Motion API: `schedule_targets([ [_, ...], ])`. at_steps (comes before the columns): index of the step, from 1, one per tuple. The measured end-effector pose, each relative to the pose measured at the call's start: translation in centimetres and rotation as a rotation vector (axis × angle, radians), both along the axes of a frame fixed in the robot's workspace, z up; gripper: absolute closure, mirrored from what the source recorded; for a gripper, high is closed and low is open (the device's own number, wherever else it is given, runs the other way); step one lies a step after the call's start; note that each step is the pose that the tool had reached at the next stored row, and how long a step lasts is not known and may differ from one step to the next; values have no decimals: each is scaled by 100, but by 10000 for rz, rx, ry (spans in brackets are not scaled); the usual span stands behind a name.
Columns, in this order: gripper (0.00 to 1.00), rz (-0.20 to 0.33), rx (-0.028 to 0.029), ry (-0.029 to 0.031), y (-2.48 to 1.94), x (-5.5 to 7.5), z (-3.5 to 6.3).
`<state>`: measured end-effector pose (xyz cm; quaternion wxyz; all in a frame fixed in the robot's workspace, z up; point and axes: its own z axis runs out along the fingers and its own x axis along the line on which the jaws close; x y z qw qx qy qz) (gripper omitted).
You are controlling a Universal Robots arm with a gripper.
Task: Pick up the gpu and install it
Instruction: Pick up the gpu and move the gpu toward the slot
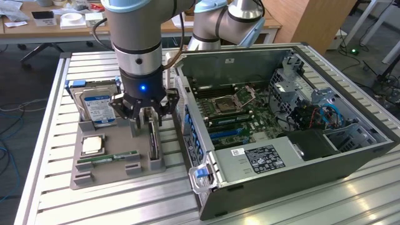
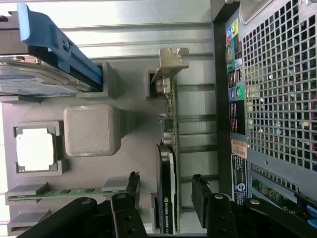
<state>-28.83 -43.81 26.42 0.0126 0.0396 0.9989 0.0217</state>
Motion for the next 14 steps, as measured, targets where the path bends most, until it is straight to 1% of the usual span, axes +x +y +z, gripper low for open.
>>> schedule_targets([
  [11, 45, 0, 0, 0, 0, 0, -163],
  [14, 45, 0, -2, 2, 0, 0, -180],
])
